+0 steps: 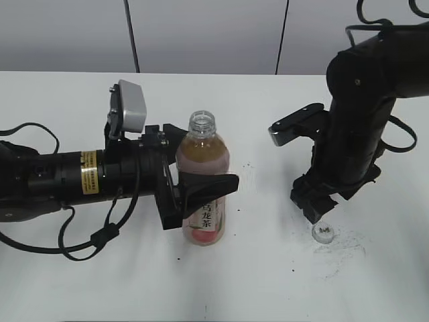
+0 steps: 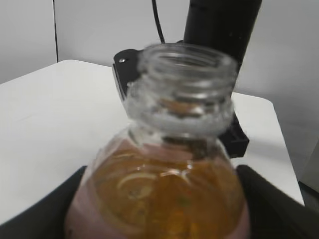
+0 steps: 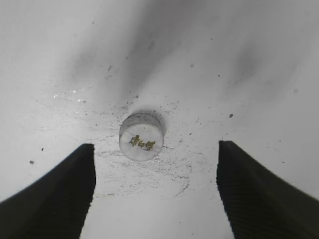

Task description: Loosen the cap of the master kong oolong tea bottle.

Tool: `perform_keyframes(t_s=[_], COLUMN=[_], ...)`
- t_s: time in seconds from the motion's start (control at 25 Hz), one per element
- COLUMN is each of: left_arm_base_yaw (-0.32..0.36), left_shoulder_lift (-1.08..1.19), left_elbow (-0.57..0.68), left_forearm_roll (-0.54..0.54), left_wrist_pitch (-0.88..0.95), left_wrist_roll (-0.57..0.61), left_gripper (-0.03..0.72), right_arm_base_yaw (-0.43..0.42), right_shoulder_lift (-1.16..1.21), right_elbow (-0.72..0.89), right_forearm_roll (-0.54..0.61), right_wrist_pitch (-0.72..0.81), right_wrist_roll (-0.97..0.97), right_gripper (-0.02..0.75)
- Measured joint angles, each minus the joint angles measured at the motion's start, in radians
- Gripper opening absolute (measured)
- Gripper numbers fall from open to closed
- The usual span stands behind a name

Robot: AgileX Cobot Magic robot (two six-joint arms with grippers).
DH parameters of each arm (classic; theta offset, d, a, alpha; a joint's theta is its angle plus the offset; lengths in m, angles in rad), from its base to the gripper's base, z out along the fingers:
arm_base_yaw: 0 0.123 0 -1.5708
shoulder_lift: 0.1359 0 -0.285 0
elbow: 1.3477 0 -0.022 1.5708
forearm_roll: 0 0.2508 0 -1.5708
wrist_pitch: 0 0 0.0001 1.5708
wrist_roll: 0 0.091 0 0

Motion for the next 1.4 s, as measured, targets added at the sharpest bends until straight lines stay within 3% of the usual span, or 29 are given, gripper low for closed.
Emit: perform_keyframes(t_s=[0.32, 1.4], left_arm_base_yaw=[0.000, 0.018], left_shoulder_lift=[-0.001, -0.267], left_elbow=[0.000, 0.000], left_forearm_roll=[0.004, -0.080], left_wrist_pitch=[0.002, 0.004], left_wrist_roll=[0.001, 0.004], left_gripper=[0.571, 0.574], right_arm_base_yaw=[0.000, 0.000], right_shoulder_lift=[-0.015, -0.016], right_elbow=[-0.005, -0.017], right_forearm_roll=[0.002, 0.010], right_wrist_pitch=[-0.006, -0.003], right_wrist_roll=[0.006, 0.009], right_gripper=[0.567, 0.567])
